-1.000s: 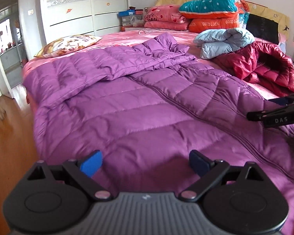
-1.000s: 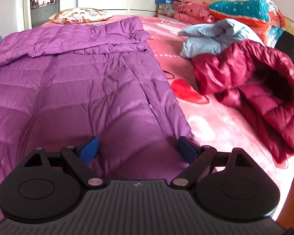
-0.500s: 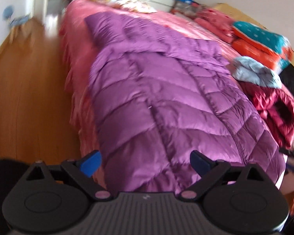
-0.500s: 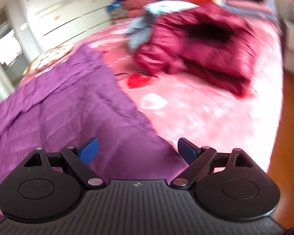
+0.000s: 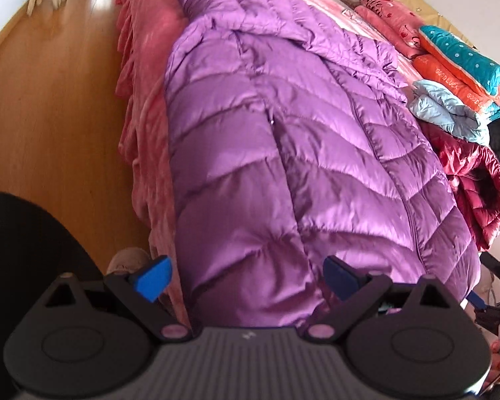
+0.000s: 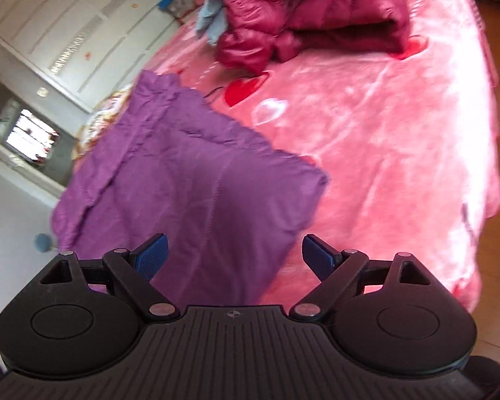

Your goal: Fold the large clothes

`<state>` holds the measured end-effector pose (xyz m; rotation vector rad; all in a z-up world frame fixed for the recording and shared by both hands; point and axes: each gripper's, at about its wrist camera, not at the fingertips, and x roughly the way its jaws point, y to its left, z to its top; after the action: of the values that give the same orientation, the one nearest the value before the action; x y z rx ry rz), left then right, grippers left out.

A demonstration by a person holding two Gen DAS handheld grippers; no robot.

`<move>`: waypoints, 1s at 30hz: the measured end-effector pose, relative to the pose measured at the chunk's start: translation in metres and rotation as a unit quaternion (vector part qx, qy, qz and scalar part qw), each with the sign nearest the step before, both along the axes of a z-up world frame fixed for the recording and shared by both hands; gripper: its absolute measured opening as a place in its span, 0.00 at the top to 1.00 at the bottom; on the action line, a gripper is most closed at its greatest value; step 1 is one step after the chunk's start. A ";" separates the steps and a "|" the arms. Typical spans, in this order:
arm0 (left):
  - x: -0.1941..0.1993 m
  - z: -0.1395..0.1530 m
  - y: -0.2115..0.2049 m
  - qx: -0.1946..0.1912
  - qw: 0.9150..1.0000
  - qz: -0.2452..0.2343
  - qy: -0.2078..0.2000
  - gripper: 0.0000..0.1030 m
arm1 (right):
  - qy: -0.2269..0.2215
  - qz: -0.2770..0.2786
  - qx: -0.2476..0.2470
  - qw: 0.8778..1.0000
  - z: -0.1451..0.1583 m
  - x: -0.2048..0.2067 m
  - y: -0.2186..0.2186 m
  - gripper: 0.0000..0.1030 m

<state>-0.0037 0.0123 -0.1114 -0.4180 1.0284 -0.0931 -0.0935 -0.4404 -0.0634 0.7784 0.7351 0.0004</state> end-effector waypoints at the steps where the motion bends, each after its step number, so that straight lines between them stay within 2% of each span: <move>1: 0.000 -0.002 0.001 -0.004 1.000 -0.001 0.005 0.06 | -0.006 0.003 0.008 1.000 -0.001 0.002 0.000 0.00; 8: 0.001 -0.013 0.000 -0.042 0.999 -0.012 0.030 0.05 | -0.074 0.016 0.046 0.996 0.012 0.013 0.000 0.00; 14: -0.001 -0.015 -0.007 -0.097 0.994 -0.033 0.044 0.05 | -0.115 0.039 0.012 0.993 0.027 0.027 0.012 0.00; 20: -0.008 -0.007 -0.022 -0.092 0.992 -0.075 0.040 0.09 | -0.108 0.042 -0.016 0.993 0.019 0.044 0.019 0.00; 23: -0.008 -0.005 -0.029 -0.080 0.992 -0.091 0.037 0.16 | -0.099 0.048 -0.023 0.994 0.012 0.048 0.020 0.00; 27: -0.007 0.001 -0.032 -0.062 0.992 -0.102 0.028 0.40 | -0.100 0.054 -0.032 0.993 0.012 0.051 0.024 0.00; 30: -0.002 0.007 -0.025 -0.087 0.992 -0.092 0.022 0.59 | -0.103 0.057 -0.031 0.993 0.015 0.052 0.022 0.00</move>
<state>-0.0061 -0.0125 -0.1046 -0.4846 1.1059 -0.3431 -0.0416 -0.4184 -0.0485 0.6650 0.5787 0.1587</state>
